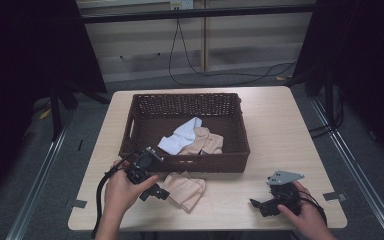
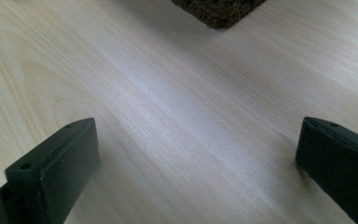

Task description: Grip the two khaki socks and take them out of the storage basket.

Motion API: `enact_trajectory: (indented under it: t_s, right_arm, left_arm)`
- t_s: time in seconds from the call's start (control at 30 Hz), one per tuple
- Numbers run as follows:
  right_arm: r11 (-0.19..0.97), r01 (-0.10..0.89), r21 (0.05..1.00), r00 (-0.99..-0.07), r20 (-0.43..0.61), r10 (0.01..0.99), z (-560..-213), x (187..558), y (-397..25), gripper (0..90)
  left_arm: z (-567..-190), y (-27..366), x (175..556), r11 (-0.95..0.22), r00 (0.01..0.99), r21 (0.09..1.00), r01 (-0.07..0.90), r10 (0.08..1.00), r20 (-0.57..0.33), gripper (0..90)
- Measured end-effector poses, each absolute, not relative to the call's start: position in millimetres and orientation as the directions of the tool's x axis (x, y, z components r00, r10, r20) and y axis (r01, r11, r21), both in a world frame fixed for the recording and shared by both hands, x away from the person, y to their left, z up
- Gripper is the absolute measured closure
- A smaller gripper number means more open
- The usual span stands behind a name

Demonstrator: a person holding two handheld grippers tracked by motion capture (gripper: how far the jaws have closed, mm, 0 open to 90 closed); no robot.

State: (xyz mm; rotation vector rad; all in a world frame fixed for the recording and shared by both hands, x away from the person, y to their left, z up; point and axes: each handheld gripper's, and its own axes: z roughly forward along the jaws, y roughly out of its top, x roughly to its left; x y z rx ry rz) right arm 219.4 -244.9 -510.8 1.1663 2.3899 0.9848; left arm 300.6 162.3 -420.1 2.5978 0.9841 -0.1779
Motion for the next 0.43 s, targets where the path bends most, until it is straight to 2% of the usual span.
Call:
enact_trajectory:
  t_s: [0.43]
  right_arm:
    - [0.434, 0.573, 0.696, -0.623, 0.025, 0.782, -511, 219, -245, 0.0]
  left_arm:
    - [-445, 162, 293, -0.694, 0.757, 0.303, 0.653, 0.604, -0.249, 4.4]
